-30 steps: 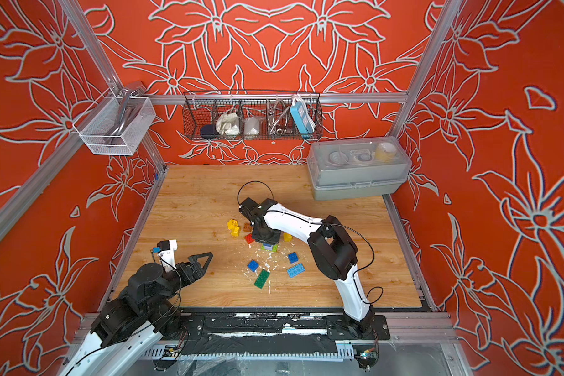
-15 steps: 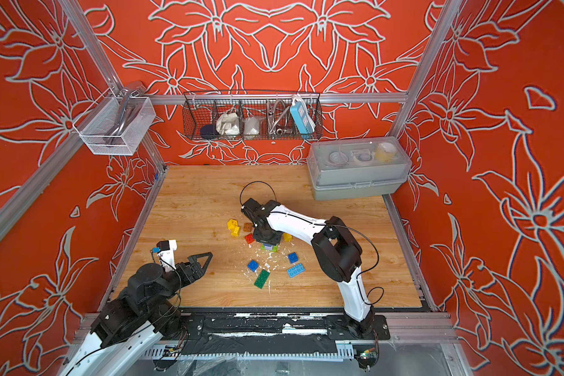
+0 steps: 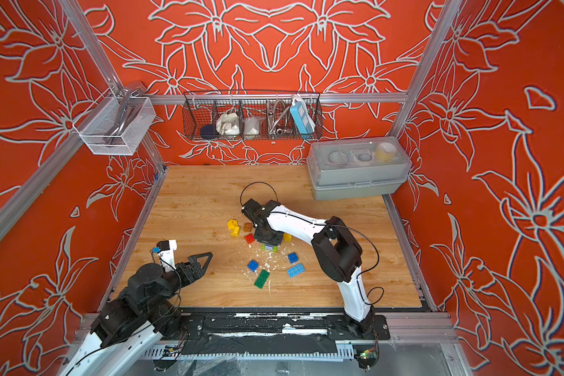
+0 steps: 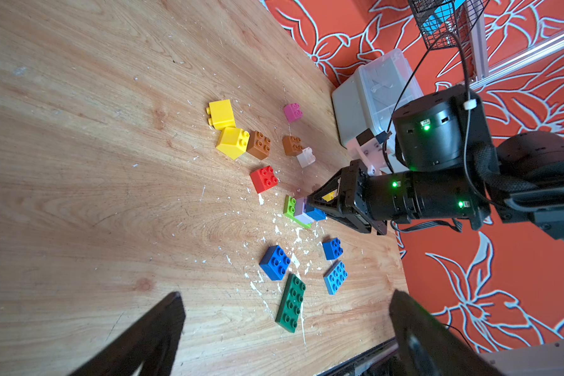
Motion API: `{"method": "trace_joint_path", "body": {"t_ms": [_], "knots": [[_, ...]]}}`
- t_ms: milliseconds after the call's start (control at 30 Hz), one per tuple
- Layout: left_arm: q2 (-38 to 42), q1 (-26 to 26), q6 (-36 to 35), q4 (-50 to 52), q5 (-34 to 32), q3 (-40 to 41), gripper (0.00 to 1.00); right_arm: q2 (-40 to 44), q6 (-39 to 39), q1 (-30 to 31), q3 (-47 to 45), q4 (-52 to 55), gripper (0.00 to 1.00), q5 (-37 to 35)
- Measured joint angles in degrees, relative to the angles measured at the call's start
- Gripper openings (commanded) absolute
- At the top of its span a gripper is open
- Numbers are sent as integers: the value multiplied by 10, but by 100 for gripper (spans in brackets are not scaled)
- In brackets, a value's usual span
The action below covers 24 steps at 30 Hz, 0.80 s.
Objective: Assemble the number 1 with lego
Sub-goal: Assemble the lego brick with the lego brick.
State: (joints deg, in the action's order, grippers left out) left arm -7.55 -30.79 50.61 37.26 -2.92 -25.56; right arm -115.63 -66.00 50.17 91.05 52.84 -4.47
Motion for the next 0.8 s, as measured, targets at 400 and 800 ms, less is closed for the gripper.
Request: {"method": "trace_joint_path", "body": {"t_ms": [400, 800], "knots": [[16, 0, 0, 4, 0, 0, 98, -2, -30, 1, 1, 3, 16, -2], [26, 0, 1, 9, -4, 0, 98, -31, -41, 10, 41, 31, 15, -18]]}}
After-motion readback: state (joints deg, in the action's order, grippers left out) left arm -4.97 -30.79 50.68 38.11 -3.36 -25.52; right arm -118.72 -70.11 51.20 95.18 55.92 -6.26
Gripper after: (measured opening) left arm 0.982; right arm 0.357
